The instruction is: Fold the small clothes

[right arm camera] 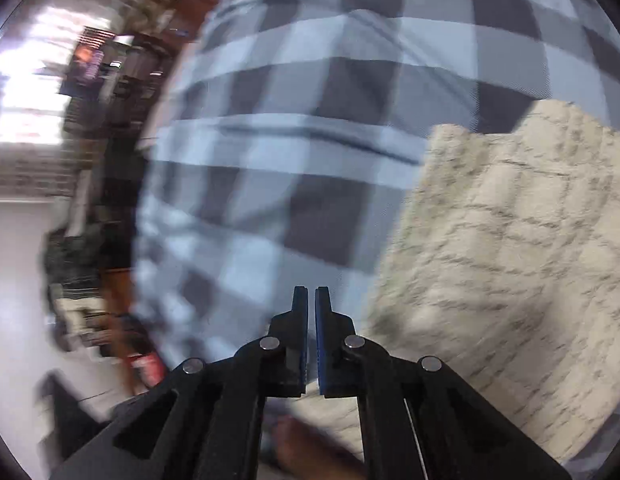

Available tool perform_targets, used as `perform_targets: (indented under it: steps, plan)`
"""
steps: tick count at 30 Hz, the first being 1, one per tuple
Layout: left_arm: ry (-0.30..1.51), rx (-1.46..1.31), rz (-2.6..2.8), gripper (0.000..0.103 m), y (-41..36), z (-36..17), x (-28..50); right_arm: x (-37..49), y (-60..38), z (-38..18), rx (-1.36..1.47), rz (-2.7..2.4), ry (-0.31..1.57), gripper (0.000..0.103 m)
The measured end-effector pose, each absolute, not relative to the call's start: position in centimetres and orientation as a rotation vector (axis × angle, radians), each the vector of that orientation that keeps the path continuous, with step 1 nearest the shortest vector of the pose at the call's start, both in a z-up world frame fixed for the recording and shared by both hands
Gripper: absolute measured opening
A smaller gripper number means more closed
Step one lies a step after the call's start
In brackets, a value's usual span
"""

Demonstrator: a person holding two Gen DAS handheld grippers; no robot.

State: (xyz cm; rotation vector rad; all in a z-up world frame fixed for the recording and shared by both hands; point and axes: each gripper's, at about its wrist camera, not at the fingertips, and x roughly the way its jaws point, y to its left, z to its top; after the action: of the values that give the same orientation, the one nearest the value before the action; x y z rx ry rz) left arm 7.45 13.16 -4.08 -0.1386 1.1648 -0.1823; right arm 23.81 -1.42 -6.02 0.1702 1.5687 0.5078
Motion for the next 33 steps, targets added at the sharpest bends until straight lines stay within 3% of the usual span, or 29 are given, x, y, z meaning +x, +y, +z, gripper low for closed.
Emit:
perform_targets:
  steps: [2,3,4,5,6,12,17,23,33]
  plan:
    - [1.18,-0.126,-0.233,0.003,12.2,-4.3,7.6,23.4,-4.3,-5.4,0.258,0.49,1.535,0.01]
    - [1.185,-0.127,-0.263,0.003,11.7,-4.3,7.8,23.0,-5.3,-4.5,0.296,0.516,1.502,0.031]
    - [1.186,-0.13,-0.289,0.003,11.2,-4.2,8.0,22.5,-6.6,-3.3,0.309,0.538,1.464,0.066]
    - [1.188,-0.135,-0.312,0.003,10.7,-4.1,8.4,21.8,-8.5,-2.0,0.305,0.538,1.421,0.08]
    - [1.193,-0.148,-0.337,0.003,10.2,-4.1,9.0,20.6,-11.2,-0.4,0.313,0.52,1.357,0.087]
    - [1.283,-0.193,-0.441,0.003,7.7,-5.4,12.3,18.2,-24.0,1.1,0.379,0.33,1.27,0.087]
    - [1.369,-0.296,-0.471,0.003,8.0,-7.7,14.7,18.4,-29.9,-5.3,0.664,0.313,1.389,0.087]
    - [1.445,-0.19,-0.395,0.003,6.9,-10.8,15.0,20.5,-27.9,-8.9,0.698,0.348,1.463,0.087]
    - [1.437,0.017,-0.311,0.003,3.1,-12.6,15.1,21.3,-25.9,-9.1,0.631,0.422,1.497,0.087]
